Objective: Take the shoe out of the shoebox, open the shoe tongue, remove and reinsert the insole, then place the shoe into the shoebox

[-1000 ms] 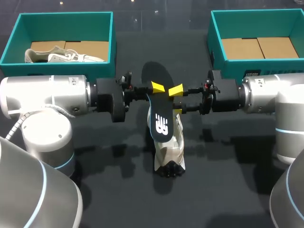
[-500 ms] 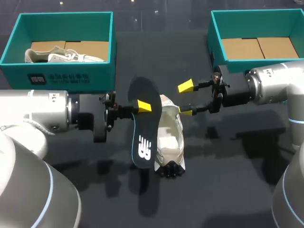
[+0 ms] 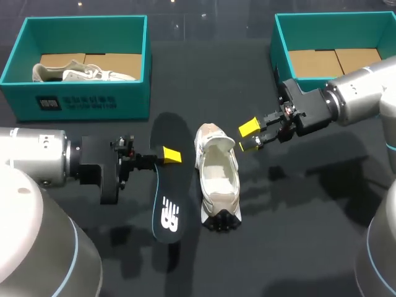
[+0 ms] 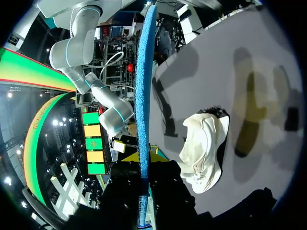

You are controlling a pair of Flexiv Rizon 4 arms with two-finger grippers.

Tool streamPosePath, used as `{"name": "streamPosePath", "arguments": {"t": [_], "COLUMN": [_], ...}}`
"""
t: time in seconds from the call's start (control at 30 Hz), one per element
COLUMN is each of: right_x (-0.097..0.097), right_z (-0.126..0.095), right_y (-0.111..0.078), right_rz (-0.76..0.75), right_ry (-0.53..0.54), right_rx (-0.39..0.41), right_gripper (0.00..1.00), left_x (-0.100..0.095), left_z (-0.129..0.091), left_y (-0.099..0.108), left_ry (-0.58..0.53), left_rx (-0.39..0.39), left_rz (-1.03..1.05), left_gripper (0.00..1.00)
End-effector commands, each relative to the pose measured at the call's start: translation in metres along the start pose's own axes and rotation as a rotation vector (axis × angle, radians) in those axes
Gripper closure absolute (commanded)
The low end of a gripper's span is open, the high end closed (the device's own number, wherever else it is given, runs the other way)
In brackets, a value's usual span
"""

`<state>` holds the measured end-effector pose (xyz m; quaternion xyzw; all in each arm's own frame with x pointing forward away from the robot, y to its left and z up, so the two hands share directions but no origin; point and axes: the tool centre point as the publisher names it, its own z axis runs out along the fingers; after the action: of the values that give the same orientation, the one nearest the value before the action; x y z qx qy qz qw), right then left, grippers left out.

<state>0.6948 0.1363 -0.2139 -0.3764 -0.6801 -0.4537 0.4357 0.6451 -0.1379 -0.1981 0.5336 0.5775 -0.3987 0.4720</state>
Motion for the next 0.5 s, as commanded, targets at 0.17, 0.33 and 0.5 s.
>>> {"name": "streamPosePath", "arguments": {"t": [0.17, 0.33, 0.5], "right_x": [0.008, 0.004, 0.004], "right_z": [-0.006, -0.011, -0.011], "right_y": [-0.014, -0.031, -0.031], "right_rz": [-0.112, -0.211, -0.211], "right_ry": [-0.139, -0.263, -0.263], "right_rx": [0.099, 0.181, 0.181], "right_gripper": [0.00, 0.00, 0.00], "left_x": [0.003, -0.011, -0.011], "left_z": [0.002, -0.009, -0.009], "left_y": [-0.025, -0.035, -0.035], "left_ry": [-0.019, -0.011, -0.011], "left_rx": [0.338, 0.547, 0.547], "left_rz": [-0.415, -0.653, -0.653], "left_gripper": [1.00, 1.00, 1.00]}}
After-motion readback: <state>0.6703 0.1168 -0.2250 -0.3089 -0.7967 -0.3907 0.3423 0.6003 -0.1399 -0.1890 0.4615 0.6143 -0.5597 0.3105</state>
